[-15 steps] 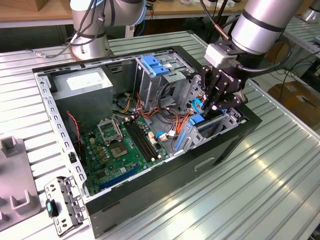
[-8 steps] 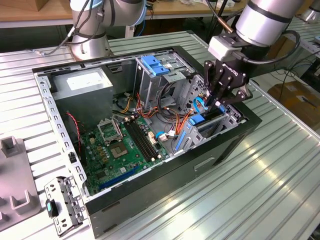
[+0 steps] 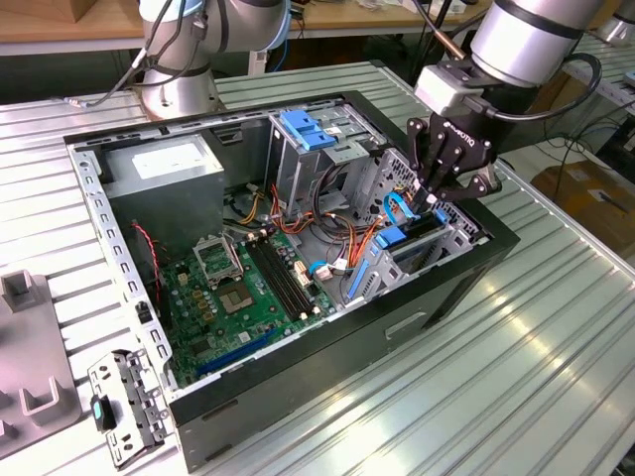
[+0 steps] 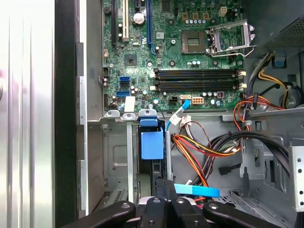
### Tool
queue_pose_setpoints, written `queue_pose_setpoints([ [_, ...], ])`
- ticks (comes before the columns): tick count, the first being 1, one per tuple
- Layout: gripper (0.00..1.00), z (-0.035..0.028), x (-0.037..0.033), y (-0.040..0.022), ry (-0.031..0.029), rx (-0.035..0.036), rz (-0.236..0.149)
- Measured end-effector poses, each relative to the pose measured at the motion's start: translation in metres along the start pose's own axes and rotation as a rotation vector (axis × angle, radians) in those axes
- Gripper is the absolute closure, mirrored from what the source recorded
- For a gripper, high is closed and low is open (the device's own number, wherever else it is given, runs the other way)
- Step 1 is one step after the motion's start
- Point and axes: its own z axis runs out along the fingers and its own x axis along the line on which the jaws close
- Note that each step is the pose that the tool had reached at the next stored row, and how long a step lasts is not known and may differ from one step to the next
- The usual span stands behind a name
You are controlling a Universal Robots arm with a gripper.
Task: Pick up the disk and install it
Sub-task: 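Insert the second disk wire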
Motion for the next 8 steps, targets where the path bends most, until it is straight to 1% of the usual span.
queue_pose_setpoints([
  [8, 0.89, -0.0002, 0.0, 0.0, 0.0, 0.0, 0.0],
])
